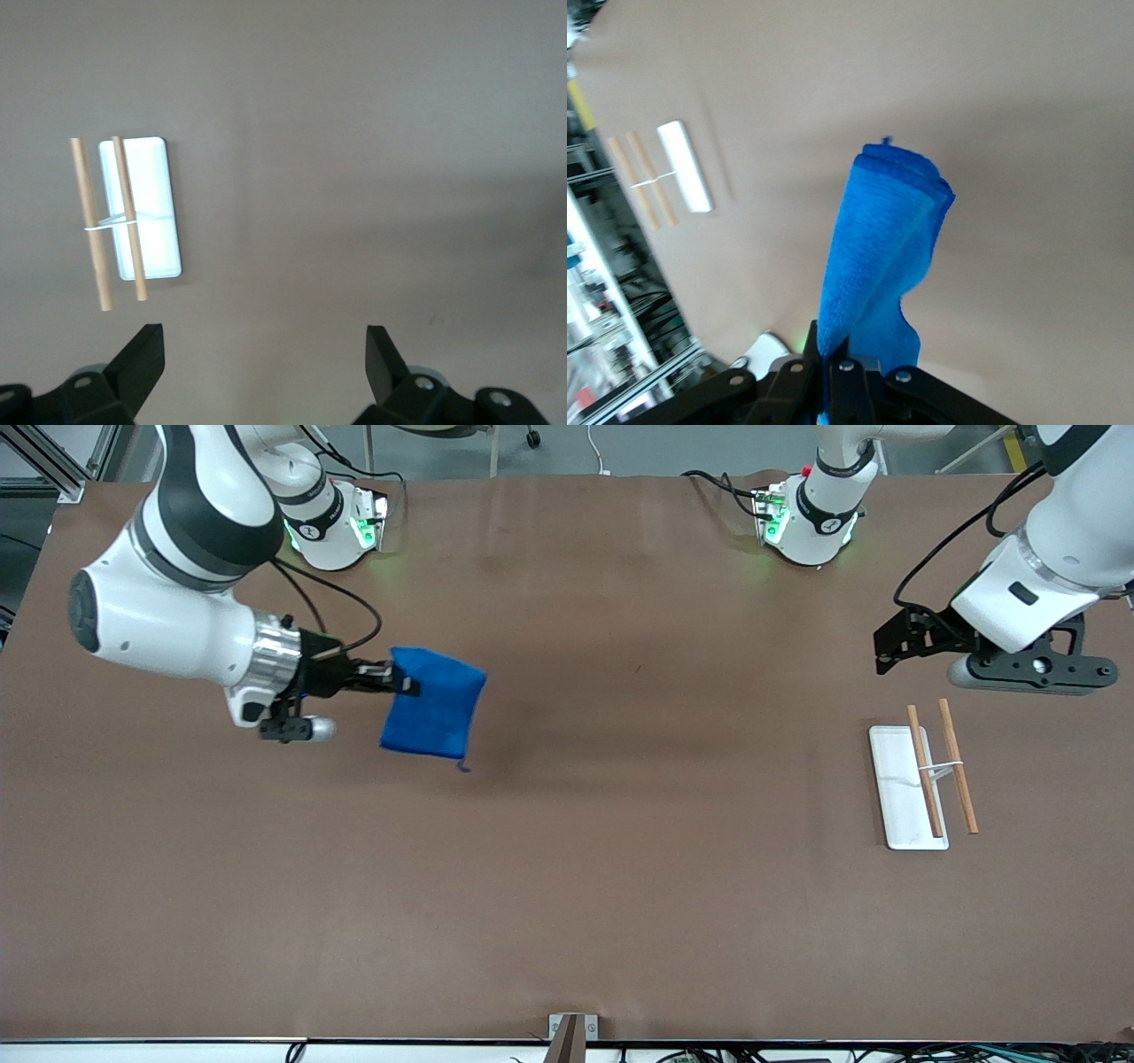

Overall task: Right arm passes towel to left arm to hang
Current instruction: 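Carry the towel toward center with the right gripper while the left gripper approaches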

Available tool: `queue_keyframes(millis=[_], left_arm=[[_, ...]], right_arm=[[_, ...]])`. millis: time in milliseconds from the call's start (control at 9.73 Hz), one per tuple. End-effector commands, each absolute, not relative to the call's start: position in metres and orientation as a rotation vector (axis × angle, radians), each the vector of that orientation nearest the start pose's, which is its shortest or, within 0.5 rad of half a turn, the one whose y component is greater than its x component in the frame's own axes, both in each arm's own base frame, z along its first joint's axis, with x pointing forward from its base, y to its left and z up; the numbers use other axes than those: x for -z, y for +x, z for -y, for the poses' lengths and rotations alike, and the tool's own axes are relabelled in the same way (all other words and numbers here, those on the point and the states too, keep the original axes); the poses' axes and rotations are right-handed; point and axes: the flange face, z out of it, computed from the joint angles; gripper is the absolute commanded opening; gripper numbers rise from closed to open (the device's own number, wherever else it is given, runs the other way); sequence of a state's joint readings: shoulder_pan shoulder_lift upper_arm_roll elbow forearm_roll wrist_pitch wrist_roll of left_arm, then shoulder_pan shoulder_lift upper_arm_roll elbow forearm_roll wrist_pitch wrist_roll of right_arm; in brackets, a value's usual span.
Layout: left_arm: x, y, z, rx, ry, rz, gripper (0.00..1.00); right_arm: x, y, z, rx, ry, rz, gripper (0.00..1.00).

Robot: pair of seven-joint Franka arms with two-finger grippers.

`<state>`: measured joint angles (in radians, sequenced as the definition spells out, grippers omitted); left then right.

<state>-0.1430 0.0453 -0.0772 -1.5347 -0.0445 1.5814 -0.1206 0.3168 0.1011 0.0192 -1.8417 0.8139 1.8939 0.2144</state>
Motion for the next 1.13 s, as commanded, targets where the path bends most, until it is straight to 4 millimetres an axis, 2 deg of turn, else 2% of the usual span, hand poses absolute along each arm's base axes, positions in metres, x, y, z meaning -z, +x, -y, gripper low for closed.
queue_keyframes(millis=[0,308,514,719,925,1027], left_arm=[[-0.596,0.547,0.138,-0.147,-3.266,-0.223,1.0],[-0.567,0.531,0.176,-0.309,-3.387,-0.437,1.0],[-0.528,0.517,0.205,-0.551,-3.555,-0.471,1.0],[-0.504,0.508,0.225,-0.748,-3.694,-0.439,1.0],[-0.459,0.492,0.234,-0.972,-3.887,-0.532,1.0],[-0.44,0.486,0.237,-1.05,-3.991,-0.494,1.0]], right_arm=[[-0.504,0.532,-0.281,-0.339,-2.273,-0.205,0.0],[-0.513,0.516,-0.335,-0.274,-2.182,-0.213,0.01],[-0.516,0.503,-0.366,-0.233,-2.146,-0.222,0.02],[-0.521,0.496,-0.38,-0.227,-2.099,-0.241,0.02],[-0.526,0.491,-0.391,-0.216,-2.052,-0.269,0.02],[-0.526,0.491,-0.391,-0.214,-2.052,-0.27,0.03]])
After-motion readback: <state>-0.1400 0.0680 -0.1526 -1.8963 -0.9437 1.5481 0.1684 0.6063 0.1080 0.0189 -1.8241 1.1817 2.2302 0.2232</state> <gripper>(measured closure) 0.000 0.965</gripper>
